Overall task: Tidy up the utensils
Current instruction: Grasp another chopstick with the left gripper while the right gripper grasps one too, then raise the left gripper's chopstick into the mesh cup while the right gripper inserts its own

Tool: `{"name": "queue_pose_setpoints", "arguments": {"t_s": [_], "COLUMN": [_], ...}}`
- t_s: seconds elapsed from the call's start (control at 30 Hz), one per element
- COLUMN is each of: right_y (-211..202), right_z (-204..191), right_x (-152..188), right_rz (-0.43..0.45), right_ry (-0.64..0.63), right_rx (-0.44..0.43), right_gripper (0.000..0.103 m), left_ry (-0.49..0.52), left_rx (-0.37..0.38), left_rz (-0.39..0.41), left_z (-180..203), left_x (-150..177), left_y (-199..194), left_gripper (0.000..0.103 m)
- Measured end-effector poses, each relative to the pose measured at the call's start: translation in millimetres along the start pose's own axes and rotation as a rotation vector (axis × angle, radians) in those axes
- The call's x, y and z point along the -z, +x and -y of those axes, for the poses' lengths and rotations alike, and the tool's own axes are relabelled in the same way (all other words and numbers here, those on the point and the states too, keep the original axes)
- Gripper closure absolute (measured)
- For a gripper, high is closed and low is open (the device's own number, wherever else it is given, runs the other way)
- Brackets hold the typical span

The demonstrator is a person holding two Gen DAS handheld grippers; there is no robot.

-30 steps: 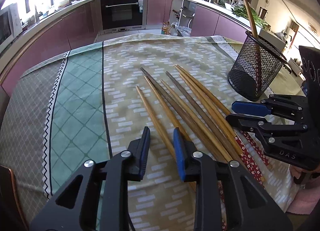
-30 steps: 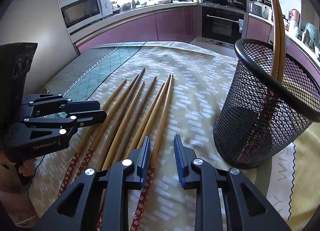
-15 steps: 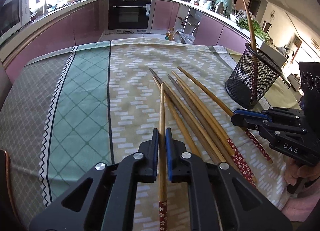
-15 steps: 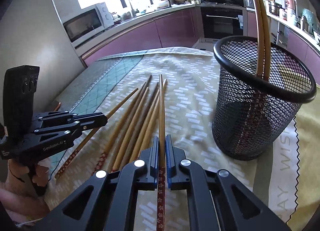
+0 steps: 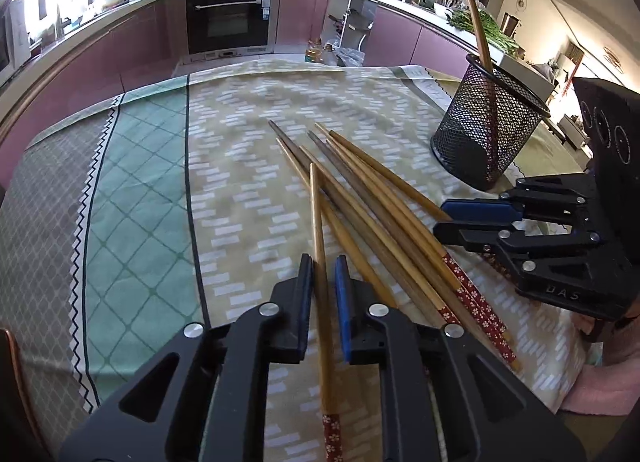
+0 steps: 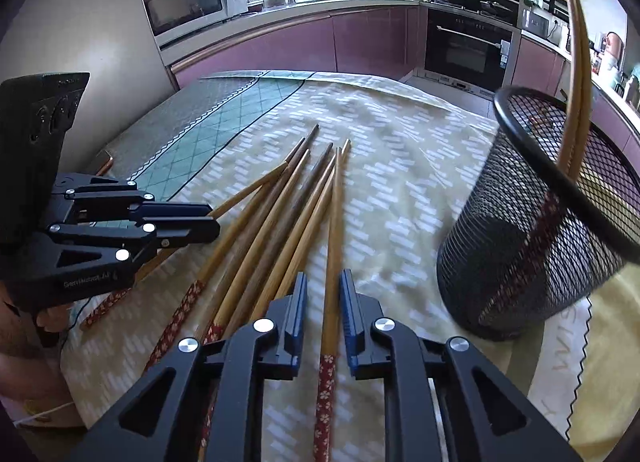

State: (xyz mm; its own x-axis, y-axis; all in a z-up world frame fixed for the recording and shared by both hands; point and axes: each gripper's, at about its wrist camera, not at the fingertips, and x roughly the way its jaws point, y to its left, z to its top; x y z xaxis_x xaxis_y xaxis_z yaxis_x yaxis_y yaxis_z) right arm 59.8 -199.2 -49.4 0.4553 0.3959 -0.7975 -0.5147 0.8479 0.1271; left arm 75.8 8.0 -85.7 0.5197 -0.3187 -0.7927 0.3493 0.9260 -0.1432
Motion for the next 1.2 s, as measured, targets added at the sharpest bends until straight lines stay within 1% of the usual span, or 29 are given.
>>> {"name": "queue_pose_setpoints", "arguments": {"t_s": [0.1, 0.13, 0.17, 0.2, 0.3, 0.47, 0.57, 0.77, 1.03, 1.13, 1.2], "right_y": [5.2, 6.0, 6.0, 5.3, -3.2, -30.8, -49.2, -88.7, -134.9, -147.8, -155.1], "right_z": [-1.1, -0.1, 0.7, 1.4, 3.7, 7.8, 12.6, 31.1, 53.9, 60.1, 64.4], "right_x": [-4.9, -5.9, -6.5, -6.5, -4.0, -3.9, -5.2, -2.1, 1.1, -2.8, -4.9], "right_rz": [0.004, 0.004, 0.006, 0.01, 0.036, 0.109, 0.159, 0.258, 0.396, 0.446, 0.485], "right_ry": [-0.009, -0.004, -0.001, 0.003, 0.011, 0.03, 0.044, 0.089, 0.13, 0.135, 0.144], "right_rx": [0.011, 0.007, 0.004, 0.003, -0.008, -0.064, -0.103, -0.135, -0.09, -0.063, -0.04], "right_gripper": [0.087, 0.087, 0.093, 0.097, 0.097, 0.097, 0.097, 0.097, 0.097, 0.097, 0.097], "left_ry": [-0.001, -0.001, -0.005, -0.014, -0.034, -0.034, -0.03, -0.019, 0.003, 0.008, 0.002], "left_rx": [0.007, 0.003, -0.005, -0.008, -0.006, 0.042, 0.09, 0.18, 0.284, 0.343, 0.369], "left_rz": [-0.003, -0.004, -0.003, -0.002, 0.013, 0.063, 0.105, 0.183, 0.274, 0.311, 0.335], "left_z": [-1.4, -1.8, -1.7, -1.9, -0.5, 4.9, 9.1, 19.1, 33.2, 37.8, 40.8], "left_x": [-3.9, -5.1, -6.2, -6.7, -6.4, -11.5, -17.8, -32.0, -52.4, -66.2, -79.4], "left_y": [3.2, 4.3, 4.7, 4.9, 1.6, -18.2, -36.1, -70.0, -111.5, -121.7, -125.8], "left_gripper": [0.091, 0.092, 0.095, 0.095, 0.096, 0.096, 0.096, 0.096, 0.096, 0.096, 0.096]}}
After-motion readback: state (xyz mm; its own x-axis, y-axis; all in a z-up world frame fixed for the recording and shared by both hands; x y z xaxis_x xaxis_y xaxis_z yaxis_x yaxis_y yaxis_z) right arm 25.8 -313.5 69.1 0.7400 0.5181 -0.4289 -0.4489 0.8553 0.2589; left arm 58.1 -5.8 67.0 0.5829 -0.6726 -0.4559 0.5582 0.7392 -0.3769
